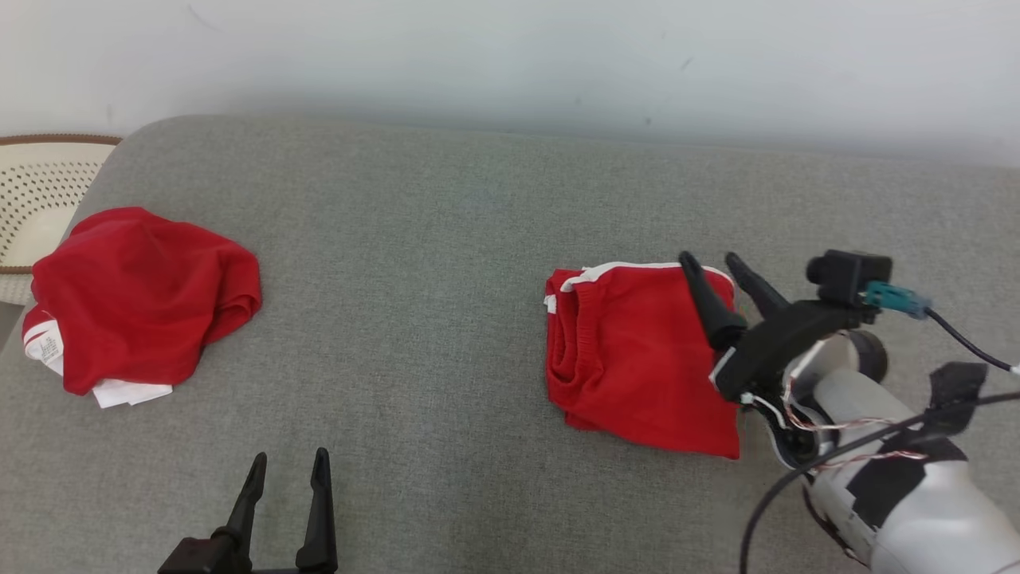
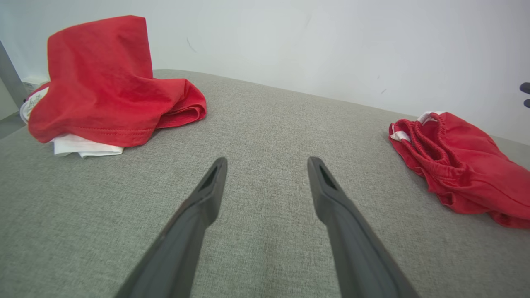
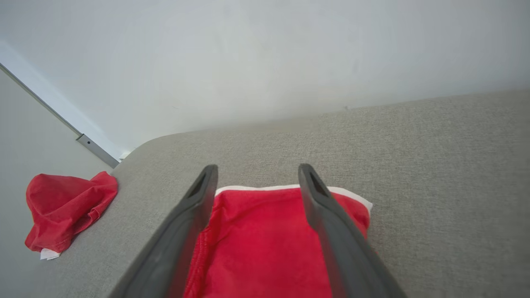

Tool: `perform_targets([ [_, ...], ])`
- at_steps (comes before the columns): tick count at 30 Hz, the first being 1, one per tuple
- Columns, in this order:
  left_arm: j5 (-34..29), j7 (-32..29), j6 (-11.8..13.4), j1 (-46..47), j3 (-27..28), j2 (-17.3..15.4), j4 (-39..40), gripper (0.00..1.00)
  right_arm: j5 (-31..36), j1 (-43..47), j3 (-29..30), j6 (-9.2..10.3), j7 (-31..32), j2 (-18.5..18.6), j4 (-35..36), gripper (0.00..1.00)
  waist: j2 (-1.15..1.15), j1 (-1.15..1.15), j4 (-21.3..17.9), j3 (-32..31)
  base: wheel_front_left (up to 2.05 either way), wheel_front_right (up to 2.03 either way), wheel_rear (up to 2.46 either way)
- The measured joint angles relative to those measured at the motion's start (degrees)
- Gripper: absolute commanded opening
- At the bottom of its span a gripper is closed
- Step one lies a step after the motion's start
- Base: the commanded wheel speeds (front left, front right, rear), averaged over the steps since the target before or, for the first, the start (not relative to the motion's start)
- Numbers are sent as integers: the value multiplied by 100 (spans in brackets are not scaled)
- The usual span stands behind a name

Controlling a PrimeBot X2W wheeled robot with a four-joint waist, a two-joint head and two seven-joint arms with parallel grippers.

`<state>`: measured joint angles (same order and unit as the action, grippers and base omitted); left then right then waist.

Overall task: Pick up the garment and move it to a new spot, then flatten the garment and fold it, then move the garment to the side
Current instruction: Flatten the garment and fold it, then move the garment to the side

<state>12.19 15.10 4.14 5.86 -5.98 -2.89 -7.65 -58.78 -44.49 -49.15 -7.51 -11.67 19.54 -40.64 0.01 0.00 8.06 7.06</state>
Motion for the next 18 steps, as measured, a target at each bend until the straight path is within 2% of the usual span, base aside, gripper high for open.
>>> perform_targets([
  [8,-36,0,1,-107,108,0,44,100,124,330,258,1,-13,443,-136,100,0,0,-114,-61,0,0,0],
  [12,-64,0,-1,-107,165,0,62,100,127,490,261,1,226,421,-249,100,0,0,-140,-58,0,0,0],
  [18,-73,0,-8,-105,158,0,68,100,-29,614,264,0,557,181,-422,100,0,0,-105,-23,0,0,0],
])
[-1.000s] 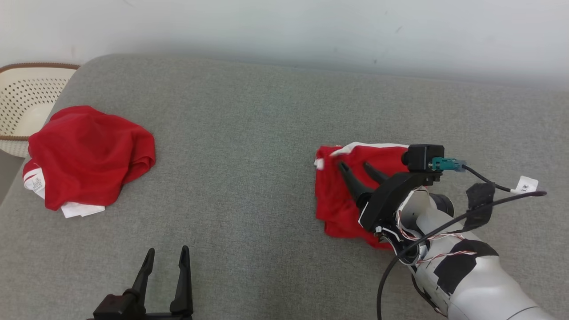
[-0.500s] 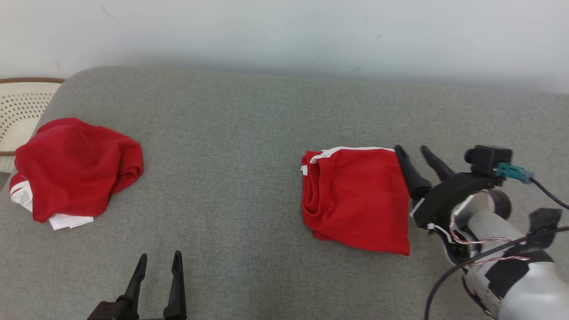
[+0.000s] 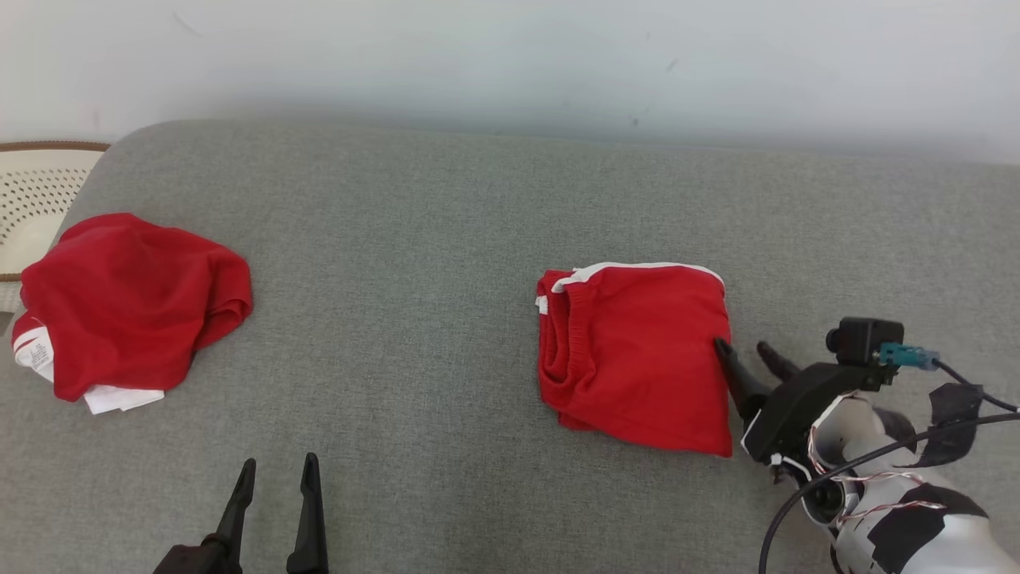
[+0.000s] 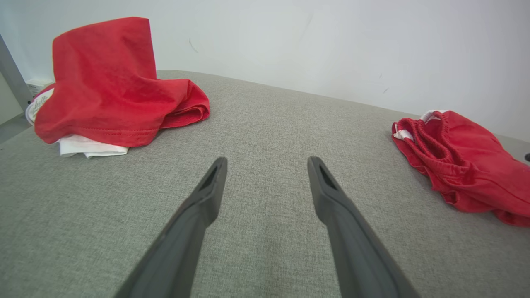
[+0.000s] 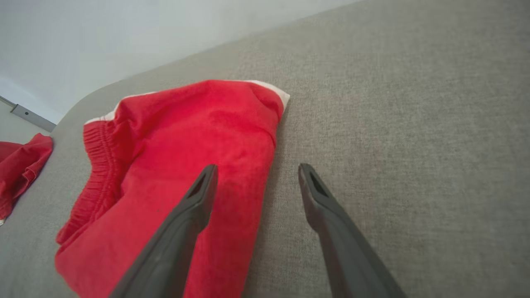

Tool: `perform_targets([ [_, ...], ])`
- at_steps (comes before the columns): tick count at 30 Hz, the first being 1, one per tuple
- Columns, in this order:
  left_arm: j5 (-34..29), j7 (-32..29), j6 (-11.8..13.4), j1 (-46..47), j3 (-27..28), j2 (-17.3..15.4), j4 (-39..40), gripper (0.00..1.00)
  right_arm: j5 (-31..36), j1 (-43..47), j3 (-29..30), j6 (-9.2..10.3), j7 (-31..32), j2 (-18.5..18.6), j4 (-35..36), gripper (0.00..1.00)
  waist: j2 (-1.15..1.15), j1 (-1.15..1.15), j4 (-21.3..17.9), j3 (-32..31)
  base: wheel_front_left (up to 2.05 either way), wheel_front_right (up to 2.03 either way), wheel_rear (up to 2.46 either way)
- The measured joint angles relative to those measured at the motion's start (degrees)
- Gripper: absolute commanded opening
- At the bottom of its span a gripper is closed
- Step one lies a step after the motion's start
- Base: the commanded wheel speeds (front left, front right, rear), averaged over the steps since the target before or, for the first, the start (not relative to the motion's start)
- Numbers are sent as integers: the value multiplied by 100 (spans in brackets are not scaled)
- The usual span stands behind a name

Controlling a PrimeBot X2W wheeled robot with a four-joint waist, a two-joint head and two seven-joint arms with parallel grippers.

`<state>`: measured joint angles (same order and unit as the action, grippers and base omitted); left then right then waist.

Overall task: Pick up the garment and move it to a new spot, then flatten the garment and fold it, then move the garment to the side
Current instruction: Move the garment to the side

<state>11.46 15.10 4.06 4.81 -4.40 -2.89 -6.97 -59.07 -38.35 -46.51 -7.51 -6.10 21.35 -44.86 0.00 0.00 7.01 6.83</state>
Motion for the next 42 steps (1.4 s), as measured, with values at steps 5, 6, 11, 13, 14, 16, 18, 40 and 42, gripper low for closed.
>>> perform_targets([
  [5,2,0,1,2,-42,0,-11,100,-183,55,-30,1,409,-140,-222,100,0,0,77,3,0,0,0],
  [6,2,0,1,2,-40,0,-12,100,-240,79,-33,0,469,-163,-215,100,0,0,92,1,0,0,0],
  [11,10,0,1,2,-22,0,-11,100,-433,127,-80,1,680,-185,-166,61,0,0,125,4,0,0,0],
  [13,10,0,2,2,-20,0,-8,100,-487,122,-143,1,762,-194,-109,0,0,0,127,22,0,0,0],
  [14,10,0,2,2,-20,0,-7,100,-492,119,-156,1,761,-194,-89,0,0,0,125,29,0,0,0],
  [16,12,0,5,2,-19,0,-3,100,-502,108,-191,0,758,-194,-66,0,0,0,119,37,0,0,0],
  [18,18,0,8,2,-19,0,-3,100,-495,71,-235,1,705,-179,-49,0,0,0,110,39,0,0,0],
  [40,-215,0,-141,260,246,0,537,100,698,-1635,-855,0,163,1062,-396,0,0,0,-334,599,0,0,0],
  [42,-301,0,-168,322,309,1,665,100,754,-1858,-896,0,135,1212,-437,0,0,1,-386,739,0,0,0],
])
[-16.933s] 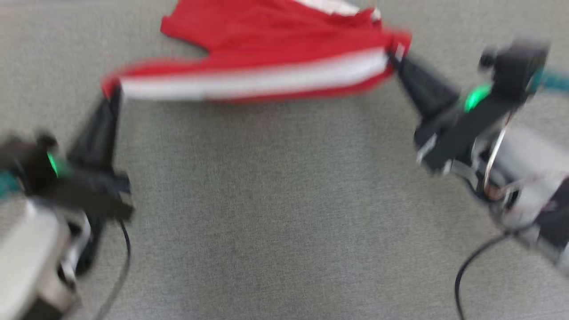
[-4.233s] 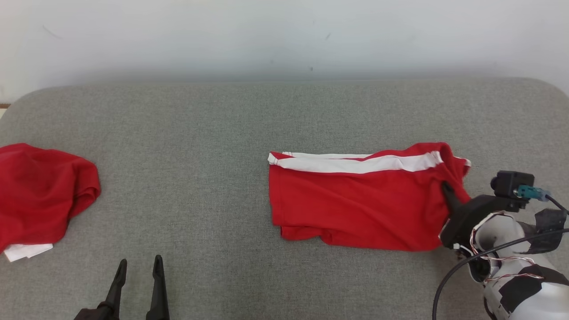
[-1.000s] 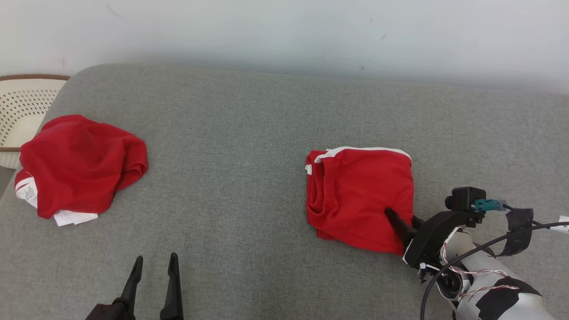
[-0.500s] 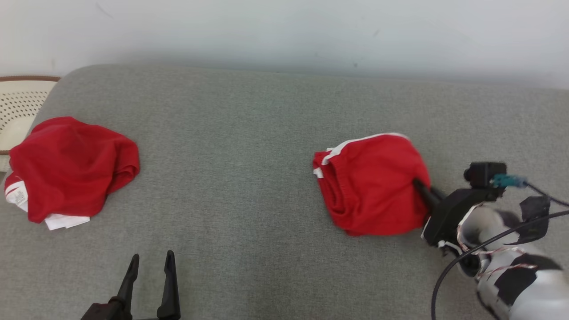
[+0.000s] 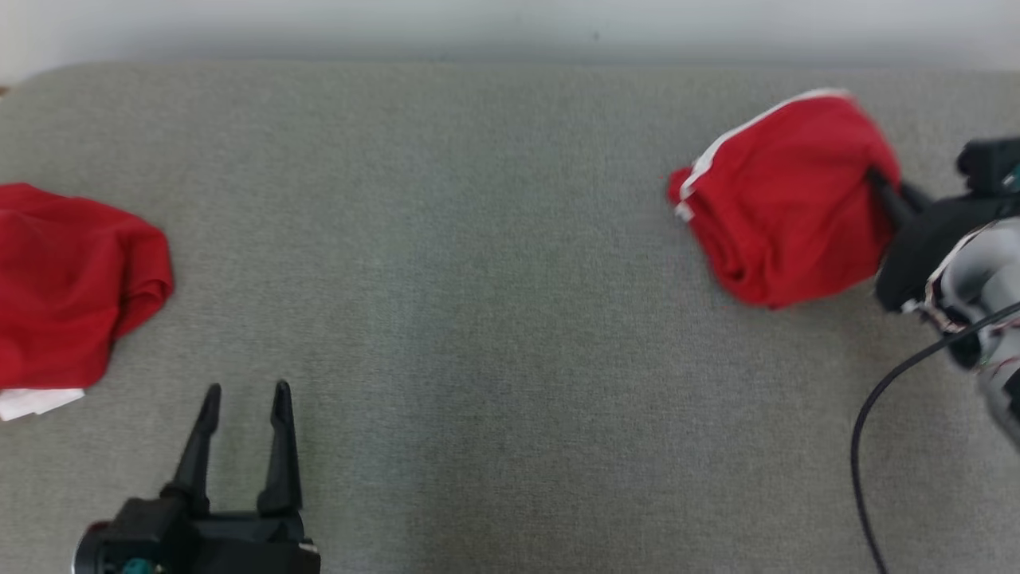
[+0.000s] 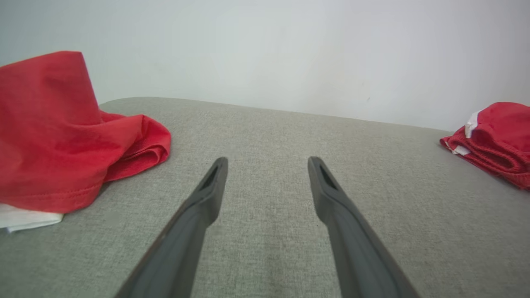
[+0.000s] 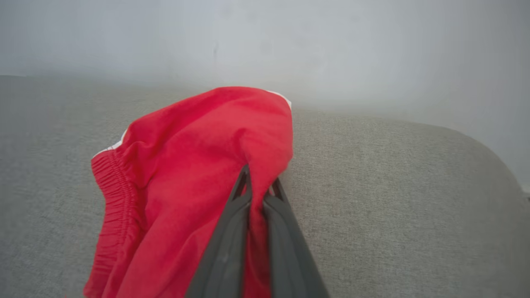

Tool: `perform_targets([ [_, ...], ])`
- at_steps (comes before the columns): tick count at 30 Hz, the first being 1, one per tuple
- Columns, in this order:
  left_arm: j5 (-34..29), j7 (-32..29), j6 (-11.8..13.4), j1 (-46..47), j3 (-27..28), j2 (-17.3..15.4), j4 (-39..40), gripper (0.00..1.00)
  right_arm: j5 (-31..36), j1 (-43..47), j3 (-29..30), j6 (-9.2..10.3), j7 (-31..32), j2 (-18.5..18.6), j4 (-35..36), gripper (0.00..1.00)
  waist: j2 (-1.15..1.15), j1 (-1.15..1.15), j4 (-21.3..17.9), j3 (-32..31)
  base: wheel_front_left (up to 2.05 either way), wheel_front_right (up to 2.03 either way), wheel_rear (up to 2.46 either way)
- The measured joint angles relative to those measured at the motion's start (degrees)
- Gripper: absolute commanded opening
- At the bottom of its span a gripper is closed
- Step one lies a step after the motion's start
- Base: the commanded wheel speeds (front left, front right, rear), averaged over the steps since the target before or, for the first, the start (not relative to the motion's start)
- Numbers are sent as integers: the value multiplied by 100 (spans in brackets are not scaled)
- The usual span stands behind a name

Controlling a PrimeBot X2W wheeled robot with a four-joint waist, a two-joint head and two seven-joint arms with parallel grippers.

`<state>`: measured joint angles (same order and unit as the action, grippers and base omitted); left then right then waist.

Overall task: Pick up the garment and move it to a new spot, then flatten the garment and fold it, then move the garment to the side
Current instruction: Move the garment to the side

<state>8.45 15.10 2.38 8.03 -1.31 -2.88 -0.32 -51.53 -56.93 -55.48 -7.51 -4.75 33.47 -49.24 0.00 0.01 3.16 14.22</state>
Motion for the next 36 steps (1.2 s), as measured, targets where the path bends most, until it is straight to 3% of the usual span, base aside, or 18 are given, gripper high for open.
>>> perform_targets([
  [13,-248,0,-280,302,249,-45,661,100,374,-1174,-370,-1,-124,857,-581,0,0,1,-243,933,0,0,0],
  [22,-389,0,-324,345,334,-64,1193,100,565,-1786,-608,-1,-140,1311,-814,0,0,1,-316,1344,0,0,0],
  [31,-433,0,-321,257,381,-70,1384,100,546,-1950,-750,-1,-161,1363,-1076,0,0,0,-342,1480,0,0,0],
  [32,-437,0,-320,257,381,-70,1385,100,520,-1963,-755,-1,-153,1354,-1117,29,0,0,-344,1480,0,0,0],
  [33,-447,0,-320,257,380,-70,1386,100,519,-1981,-768,-1,-145,1340,-1168,100,0,0,-344,1479,0,0,0],
  [36,-448,0,-308,258,375,-69,1373,100,536,-1997,-818,-1,-76,1295,-1338,100,0,0,-343,1462,0,0,0],
])
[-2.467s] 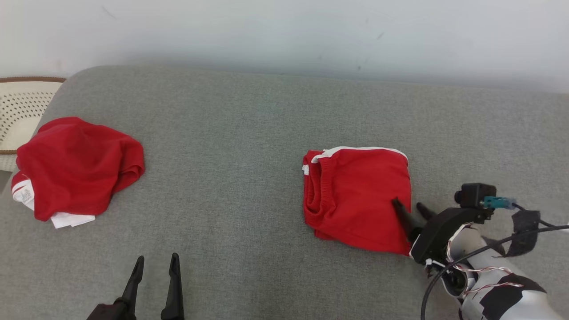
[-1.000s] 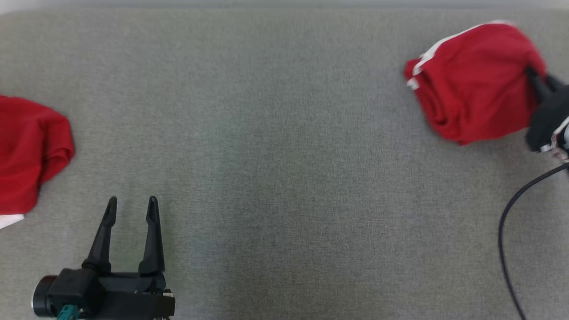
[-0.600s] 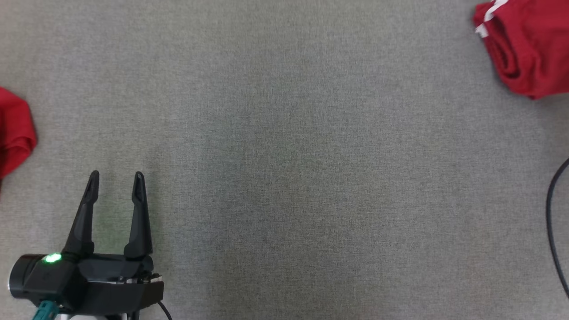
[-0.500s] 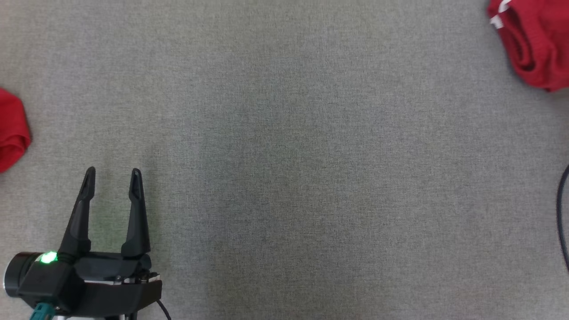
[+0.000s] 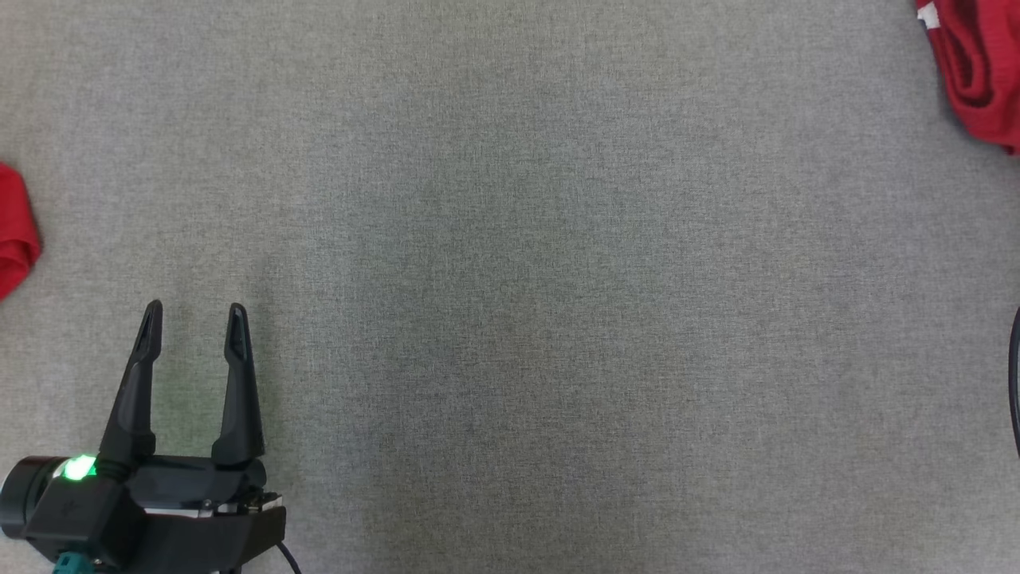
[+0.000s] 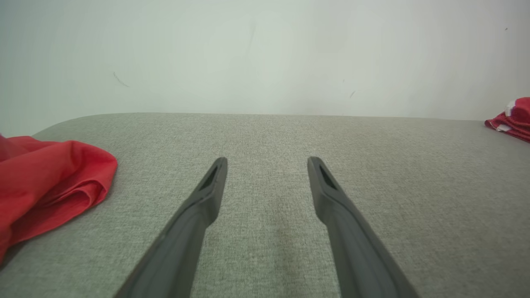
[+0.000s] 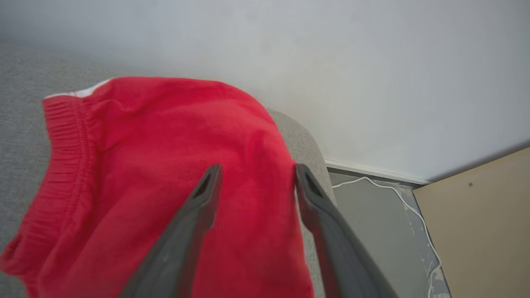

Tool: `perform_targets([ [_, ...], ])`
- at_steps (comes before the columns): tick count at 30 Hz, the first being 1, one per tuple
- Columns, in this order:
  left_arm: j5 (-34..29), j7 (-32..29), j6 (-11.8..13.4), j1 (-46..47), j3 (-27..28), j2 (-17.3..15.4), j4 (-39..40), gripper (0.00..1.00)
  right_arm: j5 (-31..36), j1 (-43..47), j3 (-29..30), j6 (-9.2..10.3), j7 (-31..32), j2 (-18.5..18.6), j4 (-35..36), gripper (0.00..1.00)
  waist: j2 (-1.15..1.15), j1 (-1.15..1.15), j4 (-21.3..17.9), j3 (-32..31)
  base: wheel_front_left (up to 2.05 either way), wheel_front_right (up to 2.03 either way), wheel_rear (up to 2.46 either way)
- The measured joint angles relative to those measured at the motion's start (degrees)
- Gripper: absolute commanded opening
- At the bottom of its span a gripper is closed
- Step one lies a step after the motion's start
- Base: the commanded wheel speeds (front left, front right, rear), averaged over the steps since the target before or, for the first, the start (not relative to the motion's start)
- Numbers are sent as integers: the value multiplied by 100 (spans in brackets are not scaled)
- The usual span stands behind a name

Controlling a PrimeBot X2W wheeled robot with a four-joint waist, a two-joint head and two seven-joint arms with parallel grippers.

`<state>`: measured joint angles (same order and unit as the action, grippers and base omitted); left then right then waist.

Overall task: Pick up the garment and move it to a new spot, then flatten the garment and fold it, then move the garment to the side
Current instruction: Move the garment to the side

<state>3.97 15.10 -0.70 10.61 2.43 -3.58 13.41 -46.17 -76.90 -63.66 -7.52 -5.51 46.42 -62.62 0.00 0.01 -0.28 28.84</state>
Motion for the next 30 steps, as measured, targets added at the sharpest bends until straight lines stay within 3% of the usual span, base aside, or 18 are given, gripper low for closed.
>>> perform_targets([
  [8,48,0,29,-3,-29,16,-166,100,73,-128,-30,0,-224,-143,-249,100,0,-1,2,-196,0,0,0],
  [20,275,0,129,-231,27,44,-556,100,-636,400,485,0,-910,-896,398,100,0,-1,-60,-832,0,0,0],
  [24,341,0,138,-366,44,55,-708,100,-693,871,1065,1,-939,-1079,1018,100,0,-2,-113,-1200,0,0,0],
  [30,391,0,182,-484,5,62,-787,100,-57,1970,2096,1,-946,-1301,1820,100,-1,-2,-155,-1603,0,0,0],
])
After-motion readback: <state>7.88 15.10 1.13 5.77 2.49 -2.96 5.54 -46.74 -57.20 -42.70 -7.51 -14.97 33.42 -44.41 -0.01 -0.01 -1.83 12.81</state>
